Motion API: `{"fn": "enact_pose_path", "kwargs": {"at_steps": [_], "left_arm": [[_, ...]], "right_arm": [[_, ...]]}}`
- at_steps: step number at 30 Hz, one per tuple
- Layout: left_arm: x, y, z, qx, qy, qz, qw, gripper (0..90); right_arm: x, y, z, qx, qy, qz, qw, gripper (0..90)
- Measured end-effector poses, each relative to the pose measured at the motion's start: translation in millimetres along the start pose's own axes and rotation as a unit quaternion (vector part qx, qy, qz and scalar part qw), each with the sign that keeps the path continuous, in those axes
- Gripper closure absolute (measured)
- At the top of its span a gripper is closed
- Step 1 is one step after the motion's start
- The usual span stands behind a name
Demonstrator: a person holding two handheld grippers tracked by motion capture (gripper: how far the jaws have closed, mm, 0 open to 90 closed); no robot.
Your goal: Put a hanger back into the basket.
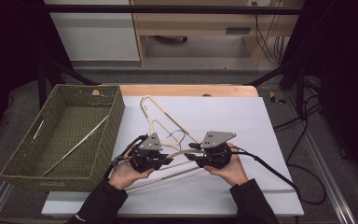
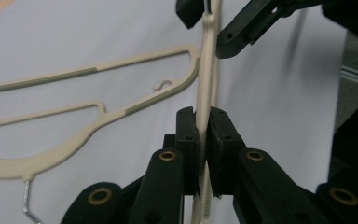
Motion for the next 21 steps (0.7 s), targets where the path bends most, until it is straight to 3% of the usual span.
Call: {"fn": "enact_pose_path", "kwargs": {"at_steps": [2, 9, 12, 16, 21], "left_arm": [[2.5, 0.4, 3.2, -0.007, 0.006, 0.010, 0.9999, 86.0], [6.1, 6.7, -1.8, 0.016, 0.024, 0.029, 0.9992, 86.2], [7.3, 9.4, -5.5, 0.031, 0.034, 0.038, 0.9982, 86.2], [9.6, 15.1, -9.7, 0.048, 0.043, 0.050, 0.9967, 86.2], [16.6, 27.1, -13.1, 0.063, 0.048, 0.073, 0.9942, 86.2]], "right_arm": [[0.3, 1.3, 2.5, -0.008, -0.003, 0.003, 1.0000, 55.0], [2.5, 18.1, 16.8, -0.044, -0.035, 0.042, 0.9975, 39.0], [-0.2, 31.7, 25.6, -0.066, -0.058, 0.062, 0.9942, 30.7], [-11.4, 45.2, 33.9, -0.081, -0.087, 0.066, 0.9908, 23.6], [-30.5, 59.8, 48.1, -0.109, -0.127, 0.066, 0.9837, 15.1]]}}
Point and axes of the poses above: each handheld gripper's, and its own axes: y roughly backward along the jaws, x roughly out of its top, z roughly to its right, the point moved 10 cm from there along -y, roughly forward along the jaws, and after that the axes turned 6 degrees about y, right-handed, at the moved point
